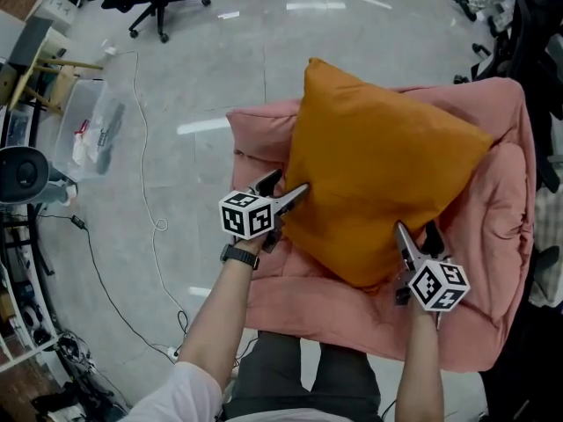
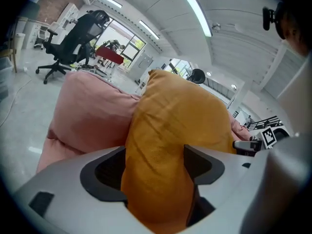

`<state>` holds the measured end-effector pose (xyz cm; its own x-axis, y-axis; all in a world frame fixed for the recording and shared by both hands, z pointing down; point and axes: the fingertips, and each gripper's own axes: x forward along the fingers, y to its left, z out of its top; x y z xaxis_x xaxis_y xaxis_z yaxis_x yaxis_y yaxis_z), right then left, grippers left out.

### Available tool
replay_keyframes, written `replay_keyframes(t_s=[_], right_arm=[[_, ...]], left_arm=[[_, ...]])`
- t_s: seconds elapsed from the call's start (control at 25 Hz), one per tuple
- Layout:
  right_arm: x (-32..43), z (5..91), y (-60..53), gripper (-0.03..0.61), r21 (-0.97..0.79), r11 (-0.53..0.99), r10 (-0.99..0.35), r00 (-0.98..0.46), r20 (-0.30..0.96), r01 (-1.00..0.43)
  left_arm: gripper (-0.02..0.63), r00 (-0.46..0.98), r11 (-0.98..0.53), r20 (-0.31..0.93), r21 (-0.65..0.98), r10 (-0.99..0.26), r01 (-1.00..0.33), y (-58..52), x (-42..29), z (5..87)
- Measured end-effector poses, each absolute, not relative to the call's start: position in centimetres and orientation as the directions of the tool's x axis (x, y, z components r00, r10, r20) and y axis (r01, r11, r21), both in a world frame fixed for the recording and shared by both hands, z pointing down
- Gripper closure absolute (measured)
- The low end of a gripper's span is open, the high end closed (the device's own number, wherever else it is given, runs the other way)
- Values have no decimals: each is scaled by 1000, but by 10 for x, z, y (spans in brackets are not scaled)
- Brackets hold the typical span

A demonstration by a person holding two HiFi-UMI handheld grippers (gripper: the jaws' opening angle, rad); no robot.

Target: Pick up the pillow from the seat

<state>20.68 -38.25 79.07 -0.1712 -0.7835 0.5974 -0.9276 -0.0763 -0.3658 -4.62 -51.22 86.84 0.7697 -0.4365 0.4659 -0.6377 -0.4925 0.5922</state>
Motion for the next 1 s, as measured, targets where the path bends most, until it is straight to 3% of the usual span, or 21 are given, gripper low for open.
replay_keyframes(t_s=[0.32,0.52,0.8,1.0], right_arm=[[211,798,-390,219,-367,-94,-780,-160,605,-926],[205,799,-388,364,-324,-93,-763,-142,631,-942],[201,791,-385,457,-303,-89,-768,-128,628,-949],[200,778,-380,488,-325,-86,-778,-140,613,-942]], left_arm=[[252,843,-476,377,702,-383,-530,-517,-30,882],[349,818,-458,401,685,-412,-567,-512,-29,879],[464,780,-466,448,629,-437,-622,-504,-28,865],[499,757,-471,456,596,-468,-650,-497,-30,843]])
